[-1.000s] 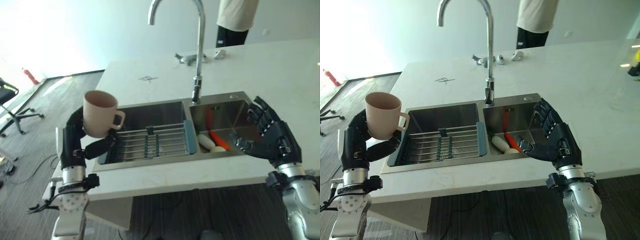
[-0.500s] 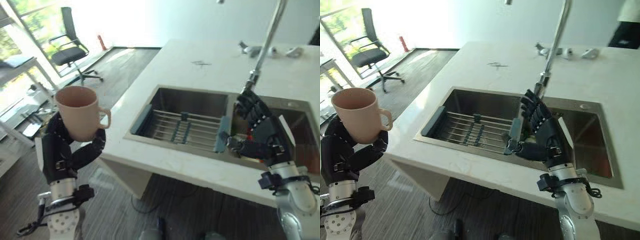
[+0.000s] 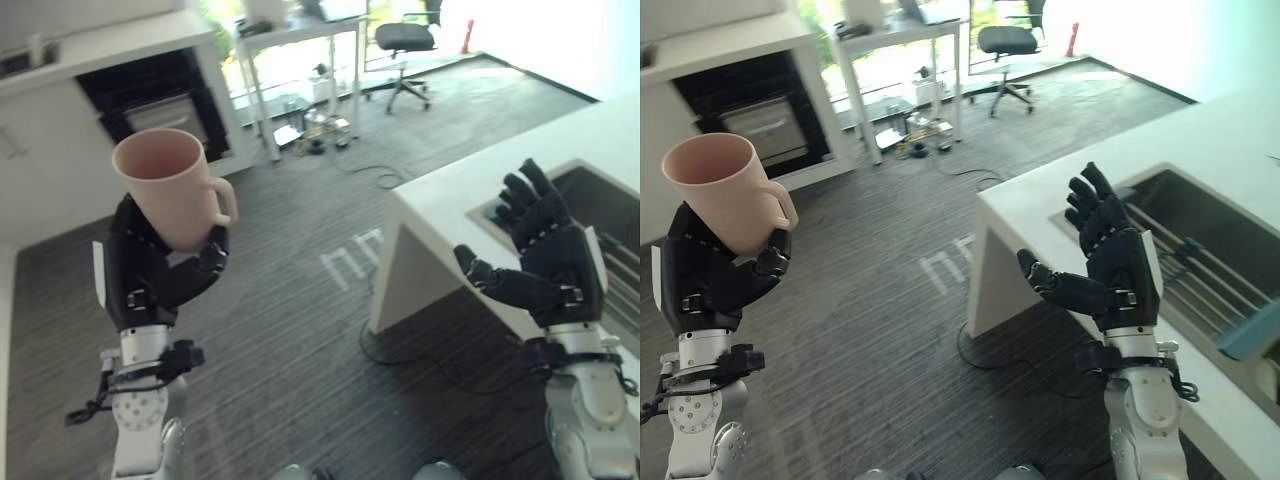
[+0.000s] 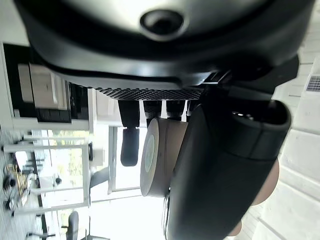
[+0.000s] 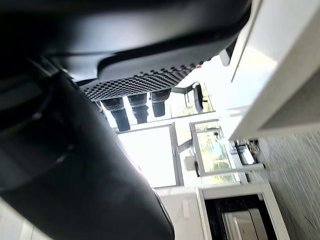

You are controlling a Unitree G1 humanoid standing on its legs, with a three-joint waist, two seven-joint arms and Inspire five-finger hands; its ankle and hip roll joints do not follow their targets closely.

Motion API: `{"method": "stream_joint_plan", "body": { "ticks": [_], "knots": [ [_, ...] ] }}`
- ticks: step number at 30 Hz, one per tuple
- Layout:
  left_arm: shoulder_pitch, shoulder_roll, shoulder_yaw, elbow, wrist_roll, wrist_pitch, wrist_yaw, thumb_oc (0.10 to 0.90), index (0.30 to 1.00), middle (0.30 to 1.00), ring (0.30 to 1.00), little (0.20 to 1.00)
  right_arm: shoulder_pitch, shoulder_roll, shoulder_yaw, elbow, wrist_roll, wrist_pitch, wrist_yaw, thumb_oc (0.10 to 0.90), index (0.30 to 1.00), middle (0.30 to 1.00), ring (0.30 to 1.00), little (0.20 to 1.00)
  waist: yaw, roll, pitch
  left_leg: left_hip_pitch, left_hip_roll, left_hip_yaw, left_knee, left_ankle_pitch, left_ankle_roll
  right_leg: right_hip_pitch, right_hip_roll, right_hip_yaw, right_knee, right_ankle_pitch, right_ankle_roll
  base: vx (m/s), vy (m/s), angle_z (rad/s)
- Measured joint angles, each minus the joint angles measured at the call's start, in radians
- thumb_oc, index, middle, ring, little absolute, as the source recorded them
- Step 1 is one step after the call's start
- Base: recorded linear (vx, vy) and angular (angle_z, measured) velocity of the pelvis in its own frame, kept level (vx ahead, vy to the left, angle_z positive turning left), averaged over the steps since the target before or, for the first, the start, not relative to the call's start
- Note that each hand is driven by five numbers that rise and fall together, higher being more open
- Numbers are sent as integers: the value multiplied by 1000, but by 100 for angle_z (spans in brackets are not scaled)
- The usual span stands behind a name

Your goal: Place the dishes in the dishwasher.

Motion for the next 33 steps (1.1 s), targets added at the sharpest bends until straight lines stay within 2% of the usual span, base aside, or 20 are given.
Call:
{"method": "stream_joint_plan", "body": {
  "ticks": [2,3,4,5,6,7,8,9,10,11,13,15,20,21,24,27,33],
  "knots": [
    [0,2,6,-2,0,5,2,400,300,300,300,300,-11,1,10,-1,-3,0,0,800,900,900,900,900,9,11,5,-37,-4,-40,32,-16,35,6,-10,3,18,59,8,70,188,68],
    [-6,-4,2,-2,1,12,2,400,300,300,300,300,-11,-1,12,-2,-3,-1,-2,800,900,900,900,900,8,24,14,-43,-10,-89,29,-4,57,-3,16,42,79,-3,36,45,-51,90],
    [-16,-11,-7,0,0,19,2,400,300,300,300,300,-8,-2,13,-3,-3,-2,-7,800,900,900,900,900,-4,31,18,-53,-20,-130,11,14,67,-14,73,119,126,-77,42,56,-123,158],
    [-55,-14,-40,15,0,24,0,400,300,300,300,300,13,-10,5,-5,-2,-7,-20,800,900,900,900,900,-32,46,30,-58,-45,-227,-43,69,77,-16,231,304,145,-210,34,67,-103,190],
    [-83,-14,-62,34,0,25,-4,400,300,300,300,300,28,-21,-2,-3,-1,-7,-28,800,900,900,900,900,-56,53,34,-55,-63,-279,-86,95,35,-24,336,397,142,-279,9,69,-47,233],
    [-110,-12,-71,59,0,25,-15,400,300,300,300,300,35,-29,0,10,-1,-9,-28,800,900,900,900,900,-71,19,37,-63,-84,-299,-101,78,-137,-43,439,532,93,-333,-38,44,-34,208],
    [-127,7,-71,59,-1,24,-8,400,300,300,300,300,27,-39,-3,16,0,-17,-24,800,900,900,900,900,-90,-49,33,-102,-88,-322,7,66,44,-81,423,613,93,-366,-23,33,-35,182],
    [-130,-2,-70,56,0,21,3,400,300,300,300,300,11,-62,-10,31,3,-33,-17,800,900,900,900,900,-102,-62,39,-82,-102,-326,-27,78,22,-106,391,621,153,-408,-12,57,-54,122],
    [-107,-24,-75,50,1,27,21,400,300,300,300,300,-4,-87,-12,43,8,-29,-4,800,900,900,900,900,-99,-23,32,-76,-99,-323,-53,93,29,-124,387,608,161,-401,-2,35,-100,40],
    [-93,-20,-68,35,1,26,24,400,300,300,300,300,-11,-88,-12,41,9,-29,4,800,900,900,900,900,-80,-14,32,-66,-99,-315,-63,100,36,-134,382,593,132,-390,-6,1,-115,9],
    [-90,-21,-51,20,0,24,28,400,300,300,300,300,-13,-87,-13,39,9,-32,13,800,900,900,900,900,-70,-19,31,-64,-107,-319,-60,101,35,-125,360,576,95,-355,-13,-7,-82,1],
    [-71,-19,-51,-17,0,25,29,400,300,300,300,300,-22,-87,-12,30,21,-31,12,800,900,900,900,900,-54,-21,30,-49,-108,-329,-70,104,30,-96,333,508,49,-283,-1,12,-117,11],
    [-55,-12,-47,-41,-1,26,30,400,300,300,300,300,-39,-87,-6,-10,20,-24,0,800,900,900,900,900,-53,-27,18,-42,-103,-355,-101,130,9,-89,341,485,53,-280,-18,4,-90,14],
    [-31,-12,-42,-41,0,26,25,400,300,300,300,300,-27,-87,-2,-8,20,-22,-2,800,900,900,900,900,-83,-19,-69,-71,-55,-354,-110,167,-42,-137,388,486,76,-277,-73,-17,-106,-1],
    [-29,-11,-71,-37,-38,15,-2,400,300,300,300,300,-19,-86,13,0,7,-19,-11,800,900,900,900,900,-86,-18,-70,-73,-39,-339,-94,162,-39,-121,396,472,53,-266,-78,-51,-138,-3],
    [-25,-11,-122,-37,-40,13,-54,400,300,300,300,300,41,-80,27,0,3,-9,-7,800,900,900,900,900,-91,-28,-75,-97,-23,-343,-86,159,-42,-115,414,461,21,-249,-75,-9,-138,0],
    [-10,-9,-120,-36,-49,13,-88,400,300,300,300,300,95,-73,24,6,9,-10,-4,800,900,900,900,900,-118,-29,-75,-98,-19,-359,-95,151,-43,-115,423,463,22,-250,-76,54,-165,1]
  ]
}}
